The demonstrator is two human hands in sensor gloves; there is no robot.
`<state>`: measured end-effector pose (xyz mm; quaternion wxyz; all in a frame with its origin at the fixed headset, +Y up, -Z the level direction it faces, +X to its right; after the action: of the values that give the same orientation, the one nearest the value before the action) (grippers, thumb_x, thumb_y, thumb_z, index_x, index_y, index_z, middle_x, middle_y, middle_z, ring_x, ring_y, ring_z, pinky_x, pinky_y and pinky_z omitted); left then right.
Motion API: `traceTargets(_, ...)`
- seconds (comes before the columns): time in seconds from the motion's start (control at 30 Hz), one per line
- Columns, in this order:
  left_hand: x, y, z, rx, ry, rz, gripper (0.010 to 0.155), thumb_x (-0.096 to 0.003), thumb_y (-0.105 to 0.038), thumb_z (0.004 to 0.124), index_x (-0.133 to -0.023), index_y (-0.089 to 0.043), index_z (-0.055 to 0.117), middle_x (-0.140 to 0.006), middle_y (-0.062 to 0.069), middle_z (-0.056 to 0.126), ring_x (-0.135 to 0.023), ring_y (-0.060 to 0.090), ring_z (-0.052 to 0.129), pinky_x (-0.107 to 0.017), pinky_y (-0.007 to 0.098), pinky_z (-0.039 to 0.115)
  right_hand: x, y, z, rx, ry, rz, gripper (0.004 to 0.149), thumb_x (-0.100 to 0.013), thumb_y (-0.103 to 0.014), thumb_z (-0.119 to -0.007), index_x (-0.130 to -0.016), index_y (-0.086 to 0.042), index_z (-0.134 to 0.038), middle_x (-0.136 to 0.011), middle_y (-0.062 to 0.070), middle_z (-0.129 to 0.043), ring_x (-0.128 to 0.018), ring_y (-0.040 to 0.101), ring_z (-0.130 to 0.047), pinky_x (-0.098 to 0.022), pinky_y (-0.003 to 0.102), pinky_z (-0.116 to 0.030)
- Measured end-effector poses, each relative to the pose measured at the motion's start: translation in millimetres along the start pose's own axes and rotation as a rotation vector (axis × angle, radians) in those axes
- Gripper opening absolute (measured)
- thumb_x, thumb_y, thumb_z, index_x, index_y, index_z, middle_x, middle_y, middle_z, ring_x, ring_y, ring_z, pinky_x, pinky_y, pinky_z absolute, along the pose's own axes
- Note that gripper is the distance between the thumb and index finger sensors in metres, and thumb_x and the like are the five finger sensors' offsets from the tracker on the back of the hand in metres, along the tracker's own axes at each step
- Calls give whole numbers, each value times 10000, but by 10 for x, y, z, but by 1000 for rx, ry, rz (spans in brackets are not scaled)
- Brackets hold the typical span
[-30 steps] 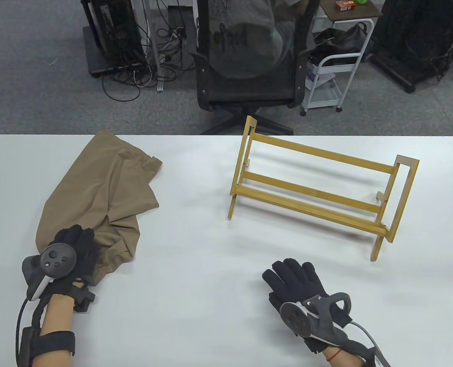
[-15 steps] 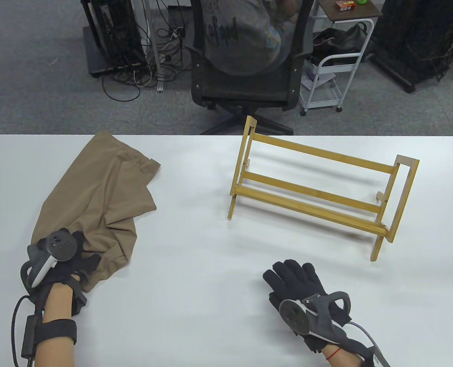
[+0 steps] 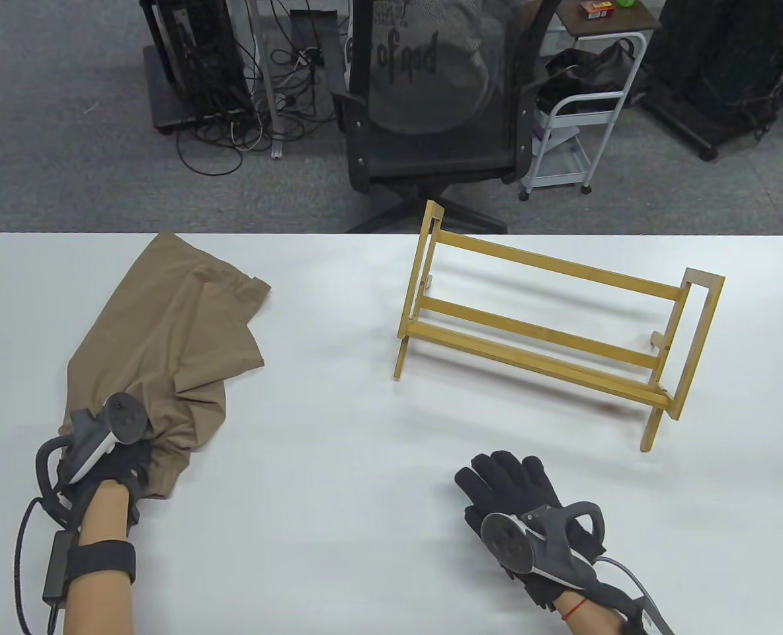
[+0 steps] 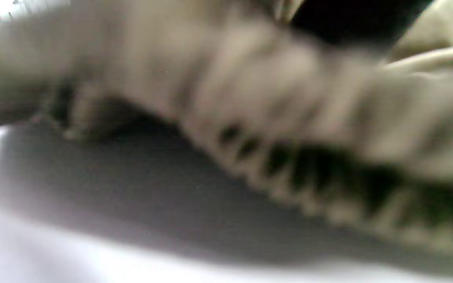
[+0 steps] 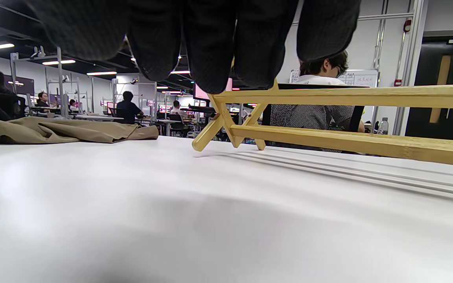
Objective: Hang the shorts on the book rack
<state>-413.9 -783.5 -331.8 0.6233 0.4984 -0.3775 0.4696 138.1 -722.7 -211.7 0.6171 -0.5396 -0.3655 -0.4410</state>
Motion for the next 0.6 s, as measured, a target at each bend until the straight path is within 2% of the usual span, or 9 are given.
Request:
traceTargets(0.13, 2, -30, -9, -55, -73, 23, 512, -411, -238, 910, -900, -314, 776, -936, 122, 773, -677, 433, 877, -351, 426, 808, -4, 0, 11, 1, 6, 0, 548, -448, -563, -650, -979, -430, -625, -1118, -70, -659, -1063, 240, -679, -796, 507, -565)
traceTargets(0.23, 19, -18, -22, -33, -108, 31, 464, -402, -203, 923, -844, -297, 817, -850, 64, 855, -577, 361, 932, -284, 362, 845, -7, 0, 17, -1, 9, 0, 548, -448, -563, -650, -979, -428, -626, -1117, -71, -660, -1062, 239, -681, -795, 508, -565)
traceTargets(0.33, 55, -11, -30, 18, -145, 52, 419, -387, -178, 940, -788, -276, 868, -796, 52, 900, -526, 353, 955, -246, 355, 853, -5, 1, 11, 0, 10, 1, 548, -447, -563, -651, -978, -429, -628, -1116, -70, -662, -1062, 237, -682, -795, 508, -566)
traceTargets(0.47, 107, -52, -89, -3, -190, 59, 394, -369, -160, 955, -746, -263, 905, -764, 53, 926, -486, 357, 989, -217, 361, 867, -4, -2, 9, -1, 12, 2, 547, -447, -564, -650, -977, -429, -628, -1116, -72, -662, -1061, 239, -682, -795, 508, -565)
traceTargets(0.6, 178, -122, -285, -8, -261, 62, 377, -369, -158, 954, -727, -271, 916, -768, 36, 925, -474, 350, 1002, -213, 360, 874, 0, 1, 18, 0, 22, 2, 547, -446, -563, -652, -976, -428, -631, -1115, -70, -664, -1060, 240, -686, -794, 508, -567)
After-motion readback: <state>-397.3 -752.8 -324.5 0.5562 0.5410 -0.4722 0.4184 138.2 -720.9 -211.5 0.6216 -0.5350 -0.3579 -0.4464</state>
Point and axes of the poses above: the tracker on the back of each hand, its own y axis roughly to the little-finger side, its own x axis roughly from the fingertips to the wrist, z = x × y, the point moved 1 cm from there along -x, roughly from the wrist to the fingertips
